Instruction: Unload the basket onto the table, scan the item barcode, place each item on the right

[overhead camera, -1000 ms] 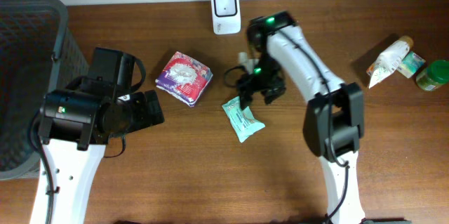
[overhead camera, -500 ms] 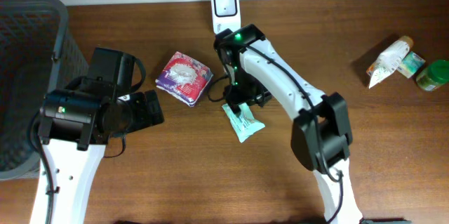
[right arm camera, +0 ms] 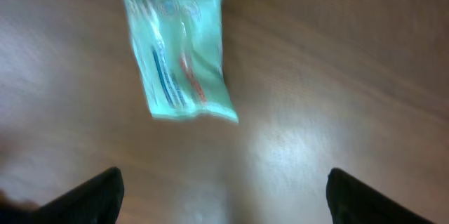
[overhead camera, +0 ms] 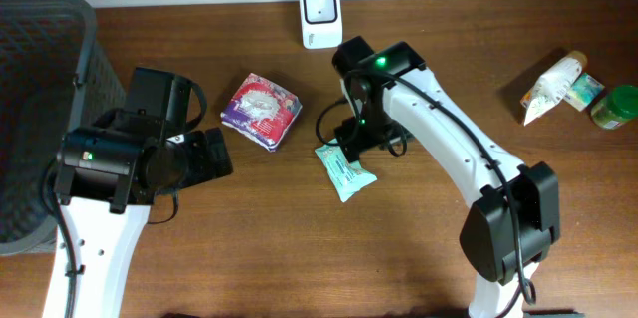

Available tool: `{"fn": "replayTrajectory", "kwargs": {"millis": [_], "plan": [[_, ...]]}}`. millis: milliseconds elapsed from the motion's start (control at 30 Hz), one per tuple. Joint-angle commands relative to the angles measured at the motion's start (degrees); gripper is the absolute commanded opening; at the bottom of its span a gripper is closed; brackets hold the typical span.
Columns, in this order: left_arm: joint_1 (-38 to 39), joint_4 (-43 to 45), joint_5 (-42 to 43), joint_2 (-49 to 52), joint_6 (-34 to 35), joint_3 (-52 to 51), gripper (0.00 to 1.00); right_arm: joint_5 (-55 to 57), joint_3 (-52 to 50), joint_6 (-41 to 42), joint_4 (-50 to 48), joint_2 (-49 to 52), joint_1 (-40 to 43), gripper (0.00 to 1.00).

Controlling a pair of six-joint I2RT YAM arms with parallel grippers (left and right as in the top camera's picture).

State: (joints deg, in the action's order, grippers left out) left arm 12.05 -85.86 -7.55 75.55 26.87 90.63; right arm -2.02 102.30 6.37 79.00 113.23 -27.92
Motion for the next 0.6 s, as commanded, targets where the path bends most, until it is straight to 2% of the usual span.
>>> {"fn": "replayTrajectory", "kwargs": {"millis": [0, 67, 333, 433, 533, 567], "plan": [[0.2, 0.1, -0.4, -0.2, 0.5, 0.2, 0.99, -8.7, -0.5, -3.7, -4.7, -1.3, -0.7, 0.98], [0.2, 0.1, -0.4, -0.2, 0.5, 0.2, 0.99, -8.5, -1.0, -9.0, -5.0, -0.8, -1.4, 0.95], [0.2, 0.1, -0.4, -0.2, 0.5, 0.2, 0.99, -7.5, -1.9, -9.4, -8.0, 1.4, -1.3, 0.96], [0.2, 0.1, -0.4, -0.2, 0.5, 0.2, 0.99, -9.2, -6.8, -9.4, -11.1, 1.4, -1.3, 0.99], [0.2, 0.1, -0.4, -0.2, 0.5, 0.2, 0.99, -10.0, -13.0, -9.4, -16.9, 1.4, -2.3, 0.93], [0.2, 0.1, -0.4, -0.2, 0.5, 0.2, 0.99, -8.9, -14.4, -9.4, -19.3, 1.5, -3.3, 0.88]]}}
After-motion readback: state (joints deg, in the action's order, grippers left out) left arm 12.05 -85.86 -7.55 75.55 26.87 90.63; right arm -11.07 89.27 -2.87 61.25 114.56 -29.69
